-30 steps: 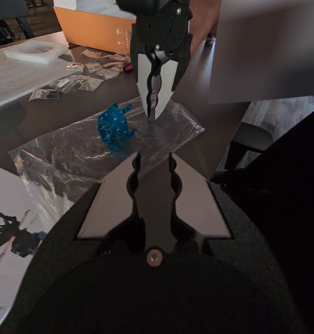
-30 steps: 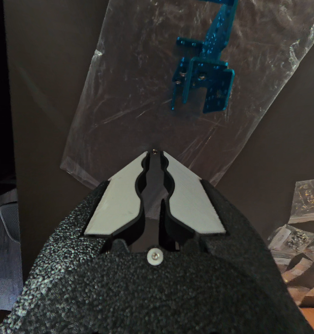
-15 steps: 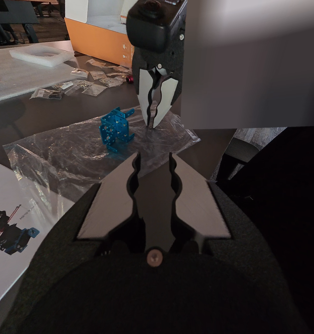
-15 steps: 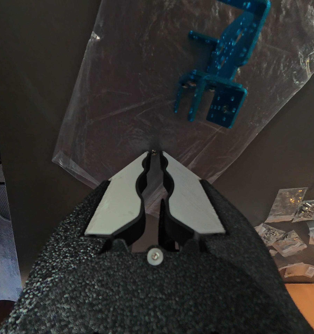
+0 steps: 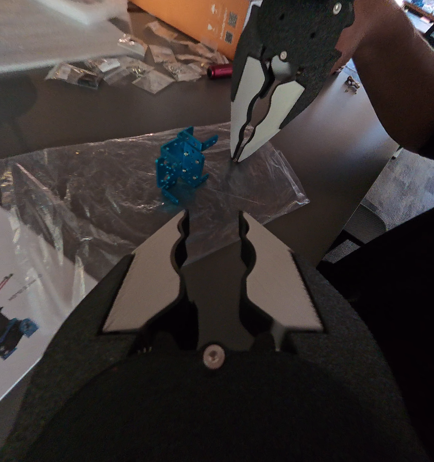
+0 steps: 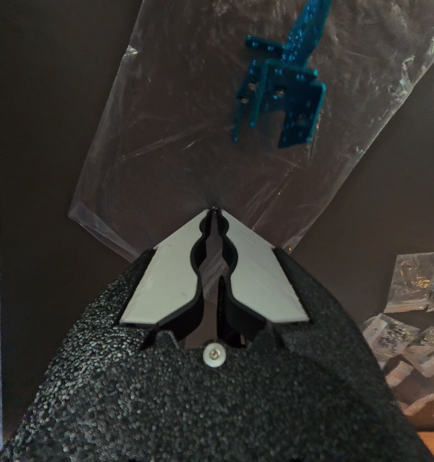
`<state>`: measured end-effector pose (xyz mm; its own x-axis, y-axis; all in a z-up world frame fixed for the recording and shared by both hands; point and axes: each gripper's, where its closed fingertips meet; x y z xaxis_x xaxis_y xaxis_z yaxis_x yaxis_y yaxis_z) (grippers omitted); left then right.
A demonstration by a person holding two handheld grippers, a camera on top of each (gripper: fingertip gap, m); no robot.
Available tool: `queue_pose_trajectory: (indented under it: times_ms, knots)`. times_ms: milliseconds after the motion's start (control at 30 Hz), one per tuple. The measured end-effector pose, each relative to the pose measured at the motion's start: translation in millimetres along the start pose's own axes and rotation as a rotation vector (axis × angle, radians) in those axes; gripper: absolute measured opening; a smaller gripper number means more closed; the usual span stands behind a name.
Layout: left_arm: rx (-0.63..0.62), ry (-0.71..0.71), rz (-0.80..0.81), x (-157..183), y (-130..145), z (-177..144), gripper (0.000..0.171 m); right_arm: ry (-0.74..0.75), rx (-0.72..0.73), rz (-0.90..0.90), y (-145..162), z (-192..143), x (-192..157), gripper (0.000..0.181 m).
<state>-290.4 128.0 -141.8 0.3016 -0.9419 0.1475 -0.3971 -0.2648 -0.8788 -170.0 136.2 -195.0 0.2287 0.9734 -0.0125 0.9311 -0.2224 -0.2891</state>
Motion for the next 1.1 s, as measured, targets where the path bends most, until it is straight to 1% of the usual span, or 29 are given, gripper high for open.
queue_pose_trajectory:
  times_ms: [133, 167, 267, 333, 467, 533, 600, 667, 733, 967, 1000, 1100]
  knots:
    - [-0.046, -0.003, 0.005, 10.0, -6.5, 19.9, 0.045, 0.018, -0.011, -0.011, 10.6, -9.3, 7.6, 0.004]
    - [-0.057, -0.014, 0.009, 10.4, -7.9, 23.8, 0.047, 0.012, -0.009, -0.021, 9.7, -12.5, 8.3, 0.0]
    - [-0.081, -0.053, 0.003, 6.4, -9.9, 32.8, 0.048, 0.002, -0.055, -0.048, 15.9, -12.5, 13.7, 0.0]
    - [-0.089, -0.063, -0.016, 4.4, -9.5, 36.7, 0.049, -0.01, -0.081, -0.065, 19.7, -8.2, 15.7, 0.007]
    - [-0.085, -0.074, -0.034, 5.0, -7.9, 39.7, 0.048, -0.02, -0.05, -0.108, 10.1, -9.2, 16.0, 0.009]
    - [-0.085, -0.08, -0.041, 5.4, -6.0, 40.1, 0.049, -0.046, -0.029, -0.132, 3.2, -10.2, 10.4, 0.01]
    - [-0.081, -0.082, -0.045, 6.0, -4.8, 39.7, 0.048, -0.07, -0.043, -0.15, 2.1, -7.7, 4.6, 0.01]
    - [-0.078, -0.085, -0.045, 6.5, -4.1, 38.9, 0.048, -0.058, -0.052, -0.165, 1.1, -4.1, 4.9, 0.01]
    - [-0.077, -0.086, -0.044, 7.0, -3.7, 38.1, 0.048, -0.077, -0.045, -0.163, -1.4, -2.2, 1.7, 0.01]
    - [-0.079, -0.074, -0.052, 5.9, -1.7, 42.2, 0.049, -0.072, -0.088, -0.14, -1.9, 1.3, 2.8, 0.007]
    - [-0.08, -0.075, -0.055, 5.2, -1.6, 43.6, 0.049, -0.07, -0.087, -0.143, -2.5, 1.5, 3.2, 0.003]
    - [-0.081, -0.079, -0.062, 3.9, -2.8, 47.6, 0.05, -0.074, -0.045, -0.146, -4.2, 1.5, 3.5, 0.002]
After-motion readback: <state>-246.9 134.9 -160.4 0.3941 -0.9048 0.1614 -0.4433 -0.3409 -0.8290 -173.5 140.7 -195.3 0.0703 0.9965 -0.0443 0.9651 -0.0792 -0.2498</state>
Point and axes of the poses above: each gripper's, where its closed fingertips meet, z out along the fingers, y out of its underside, x = y × z across the jaws, and after that the axes turned 6 degrees about z, right-handed
